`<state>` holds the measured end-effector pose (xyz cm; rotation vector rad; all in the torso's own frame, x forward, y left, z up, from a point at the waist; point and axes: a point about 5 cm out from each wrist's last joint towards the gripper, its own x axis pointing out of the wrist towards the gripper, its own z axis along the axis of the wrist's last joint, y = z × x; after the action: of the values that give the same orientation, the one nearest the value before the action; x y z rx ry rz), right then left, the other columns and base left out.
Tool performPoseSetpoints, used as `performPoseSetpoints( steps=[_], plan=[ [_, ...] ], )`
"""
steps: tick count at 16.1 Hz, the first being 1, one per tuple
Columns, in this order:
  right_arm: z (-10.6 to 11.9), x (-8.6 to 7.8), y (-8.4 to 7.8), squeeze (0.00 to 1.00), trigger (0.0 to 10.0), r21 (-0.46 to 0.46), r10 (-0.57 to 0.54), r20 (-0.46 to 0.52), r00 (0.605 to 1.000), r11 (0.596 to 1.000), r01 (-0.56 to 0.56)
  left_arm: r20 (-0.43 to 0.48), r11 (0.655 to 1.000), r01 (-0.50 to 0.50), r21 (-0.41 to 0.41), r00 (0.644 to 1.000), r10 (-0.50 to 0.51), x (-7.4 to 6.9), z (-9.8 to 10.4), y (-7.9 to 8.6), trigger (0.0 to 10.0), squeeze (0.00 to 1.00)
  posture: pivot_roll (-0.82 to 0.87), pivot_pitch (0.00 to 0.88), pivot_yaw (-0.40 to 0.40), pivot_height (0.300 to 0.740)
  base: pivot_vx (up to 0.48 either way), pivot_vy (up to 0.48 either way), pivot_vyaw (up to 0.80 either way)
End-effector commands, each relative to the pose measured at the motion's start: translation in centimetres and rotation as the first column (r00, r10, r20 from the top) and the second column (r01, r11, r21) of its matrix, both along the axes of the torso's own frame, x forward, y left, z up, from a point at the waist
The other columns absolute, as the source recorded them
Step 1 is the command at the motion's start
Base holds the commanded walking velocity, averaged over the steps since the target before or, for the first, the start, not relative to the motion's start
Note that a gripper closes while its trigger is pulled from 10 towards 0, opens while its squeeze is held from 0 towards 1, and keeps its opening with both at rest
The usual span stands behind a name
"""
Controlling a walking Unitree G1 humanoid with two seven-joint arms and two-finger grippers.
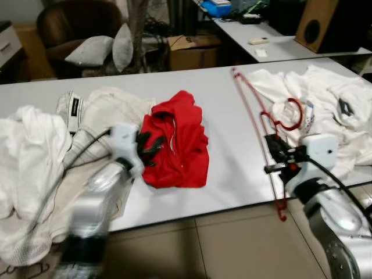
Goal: Hang hanger
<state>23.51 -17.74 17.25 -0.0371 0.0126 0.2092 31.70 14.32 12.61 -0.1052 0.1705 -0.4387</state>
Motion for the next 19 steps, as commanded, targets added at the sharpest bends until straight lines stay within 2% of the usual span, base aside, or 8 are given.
performPoseSetpoints(
  steps=[1,2,4,9,10,11,13,19],
  plan=[
    [0.3,0.2,-0.7,0.00,10.0,-0.011,-0.028,0.017,0.999,1.000,0.028,-0.020,1.000,0.004,0.027,1.000,-0.003,0.8,-0.6,-0.5,10.0,1.00,-0.02,0.000,0.054,0.740,0.000,0.000,0.00],
    [0.4,0.3,-0.9,0.00,10.0,-0.017,-0.029,0.021,0.999,0.999,0.029,-0.022,0.998,0.002,0.067,1.000,-0.001,1.6,-1.0,-0.9,10.0,1.00,-0.03,0.000,0.053,0.740,0.000,0.000,0.00],
    [0.6,0.3,-1.0,0.00,10.0,-0.030,-0.025,0.023,0.999,0.999,0.026,-0.041,0.994,-0.052,0.096,0.998,0.056,3.1,-1.4,-1.0,10.0,0.00,-0.05,0.000,0.047,0.740,0.000,0.000,0.00],
    [0.9,-0.4,-1.2,0.00,10.0,-0.054,-0.012,0.020,1.000,0.998,0.013,0.032,0.936,-0.265,0.231,0.964,0.265,5.0,-0.7,1.1,10.0,0.00,-0.08,0.000,0.067,0.740,0.000,0.000,0.00],
    [0.9,-0.6,-1.2,0.00,10.0,-0.054,-0.012,0.018,1.000,0.998,0.013,0.049,0.930,-0.286,0.231,0.958,0.282,4.8,-0.6,1.5,6.5,0.00,-0.08,0.000,0.070,0.740,0.000,0.000,0.00],
    [0.8,-0.7,-1.2,0.00,10.0,-0.055,-0.011,0.016,1.000,0.998,0.012,0.060,0.936,-0.289,0.200,0.957,0.283,4.6,-0.2,1.6,5.5,0.00,-0.08,0.000,0.070,0.740,0.000,0.000,0.00],
    [0.7,-0.9,-1.1,0.00,10.0,-0.053,-0.003,0.010,1.000,0.999,0.004,0.080,0.970,-0.223,0.101,0.973,0.215,3.7,0.5,1.2,10.0,0.00,-0.07,0.000,0.069,0.740,0.000,0.000,0.00],
    [0.5,-0.7,-0.6,0.00,10.0,-0.050,0.035,-0.001,0.999,0.998,-0.035,0.006,0.968,-0.224,0.112,0.974,0.225,3.9,-0.3,1.4,9.1,0.00,-0.05,0.000,0.053,0.740,0.000,0.000,0.00]
  ],
)
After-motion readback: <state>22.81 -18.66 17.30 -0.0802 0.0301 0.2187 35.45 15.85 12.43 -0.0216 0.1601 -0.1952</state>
